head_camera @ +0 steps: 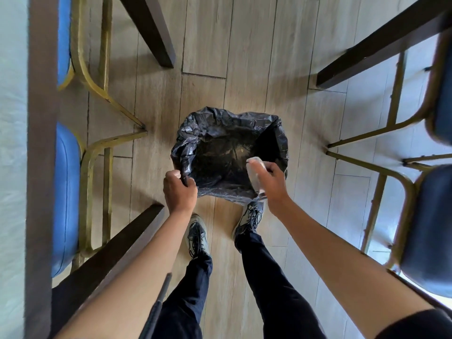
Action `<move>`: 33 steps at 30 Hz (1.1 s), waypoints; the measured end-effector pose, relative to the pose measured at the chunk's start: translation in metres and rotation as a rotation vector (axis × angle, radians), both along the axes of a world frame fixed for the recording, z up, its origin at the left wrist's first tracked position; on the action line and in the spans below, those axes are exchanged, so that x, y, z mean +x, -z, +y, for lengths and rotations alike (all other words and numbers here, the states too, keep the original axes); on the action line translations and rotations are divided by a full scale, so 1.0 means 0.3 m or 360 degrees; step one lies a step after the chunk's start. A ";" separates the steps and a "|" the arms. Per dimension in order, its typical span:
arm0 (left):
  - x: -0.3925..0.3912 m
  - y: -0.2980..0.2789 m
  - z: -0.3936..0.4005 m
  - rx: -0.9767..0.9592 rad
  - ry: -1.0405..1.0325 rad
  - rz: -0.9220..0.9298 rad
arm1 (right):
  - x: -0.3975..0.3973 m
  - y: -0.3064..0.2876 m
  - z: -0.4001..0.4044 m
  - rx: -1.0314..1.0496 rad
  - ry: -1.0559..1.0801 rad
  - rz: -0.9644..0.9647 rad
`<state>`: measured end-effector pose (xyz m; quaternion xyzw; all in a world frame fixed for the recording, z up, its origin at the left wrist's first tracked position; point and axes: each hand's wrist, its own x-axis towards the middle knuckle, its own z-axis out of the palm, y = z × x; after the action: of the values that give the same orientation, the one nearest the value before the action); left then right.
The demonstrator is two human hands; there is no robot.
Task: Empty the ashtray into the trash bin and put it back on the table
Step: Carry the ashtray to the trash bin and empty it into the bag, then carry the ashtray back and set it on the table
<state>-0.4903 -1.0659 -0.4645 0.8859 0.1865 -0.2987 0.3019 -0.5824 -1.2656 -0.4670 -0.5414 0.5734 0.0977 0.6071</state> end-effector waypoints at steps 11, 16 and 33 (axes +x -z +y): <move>-0.109 -0.414 -0.057 -0.0354 0.0301 0.0242 | -0.069 -0.376 -0.006 0.0952 0.1040 -0.0367; -0.134 -0.715 -0.083 -0.0517 0.0435 0.0188 | -0.116 -0.648 0.018 0.0893 0.0949 -0.0452; -0.298 -1.674 0.127 -0.1298 0.0630 0.0157 | -0.298 -1.643 0.254 0.0264 0.0676 -0.0569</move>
<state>-0.5798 -1.0279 0.0376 0.6979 -0.1053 -0.4415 0.5540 -0.6719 -1.1895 0.0258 -0.3663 0.5479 -0.0820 0.7476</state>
